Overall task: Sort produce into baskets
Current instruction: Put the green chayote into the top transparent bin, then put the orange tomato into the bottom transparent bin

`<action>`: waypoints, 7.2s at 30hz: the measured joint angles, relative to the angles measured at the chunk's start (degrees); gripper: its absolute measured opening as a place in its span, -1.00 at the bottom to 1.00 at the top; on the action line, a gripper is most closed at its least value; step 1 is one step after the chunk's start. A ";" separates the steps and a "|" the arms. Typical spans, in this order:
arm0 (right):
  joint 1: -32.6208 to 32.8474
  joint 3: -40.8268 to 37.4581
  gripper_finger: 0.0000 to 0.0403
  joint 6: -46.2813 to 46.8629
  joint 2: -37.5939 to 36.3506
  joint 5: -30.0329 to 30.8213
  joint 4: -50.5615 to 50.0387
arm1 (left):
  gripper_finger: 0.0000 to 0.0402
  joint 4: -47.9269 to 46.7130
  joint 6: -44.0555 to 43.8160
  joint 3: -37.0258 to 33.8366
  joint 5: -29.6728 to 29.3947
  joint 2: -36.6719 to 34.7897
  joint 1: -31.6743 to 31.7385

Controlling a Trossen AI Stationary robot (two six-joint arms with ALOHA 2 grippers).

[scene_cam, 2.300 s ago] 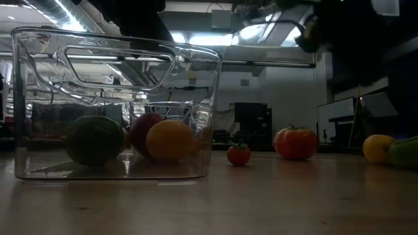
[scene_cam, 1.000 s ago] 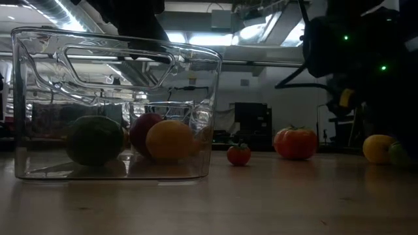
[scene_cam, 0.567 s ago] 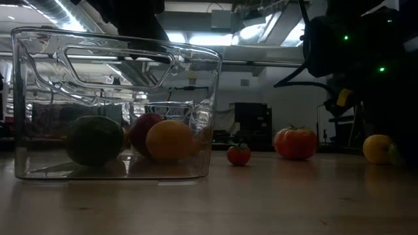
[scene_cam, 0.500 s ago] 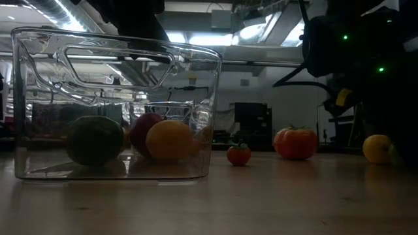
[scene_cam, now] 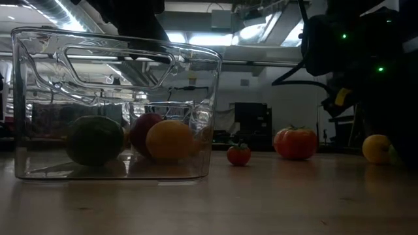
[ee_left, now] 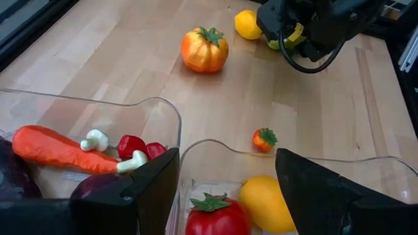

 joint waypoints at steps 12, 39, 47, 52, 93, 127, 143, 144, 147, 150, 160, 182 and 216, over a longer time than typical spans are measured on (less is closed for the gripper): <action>0.01 0.04 0.91 -1.31 0.00 0.64 0.04 | 0.25 0.00 -0.01 0.00 0.00 0.00 0.02; -0.04 0.92 0.03 -1.32 0.04 -4.00 -0.28 | 0.25 0.00 0.23 0.00 0.00 0.00 0.02; -0.04 9.47 0.09 -6.09 0.03 -4.56 -0.29 | 0.25 0.00 0.14 0.00 0.00 0.00 0.02; -0.04 17.32 0.09 -10.67 0.02 0.29 -0.16 | 0.25 0.00 0.23 0.00 0.00 0.00 0.02; -28.35 28.46 0.10 -61.75 13.13 8.37 60.17 | 0.25 -1.22 0.46 0.00 0.00 0.00 0.00; -30.01 28.46 0.45 -60.59 20.44 16.57 62.94 | 0.25 -1.25 0.45 0.00 0.00 0.00 0.00; -30.05 28.46 0.71 -61.22 20.44 11.37 66.34 | 0.25 -1.25 0.41 0.00 0.00 0.00 0.00; -30.05 28.46 0.71 -61.26 20.25 11.35 66.14 | 0.25 -1.25 0.40 0.00 0.00 0.00 0.00; -30.08 29.07 0.71 -62.34 19.27 11.35 64.04 | 0.25 -1.25 0.39 0.00 0.00 0.00 0.00; -30.08 31.30 0.71 -64.05 17.95 11.31 58.74 | 0.25 -1.20 0.36 -0.02 0.00 0.00 0.00; -30.05 42.61 0.71 -68.79 17.35 9.16 40.85 | 0.25 -0.98 0.23 -0.03 -0.02 0.00 -0.04; -30.01 60.00 0.71 -69.66 6.92 11.50 -8.35 | 0.25 9.87 -1.60 -0.02 0.00 0.54 -0.15; -5.20 16.39 0.71 -55.08 1.27 9.02 29.39 | 0.25 12.94 3.42 -0.02 0.00 1.31 -0.02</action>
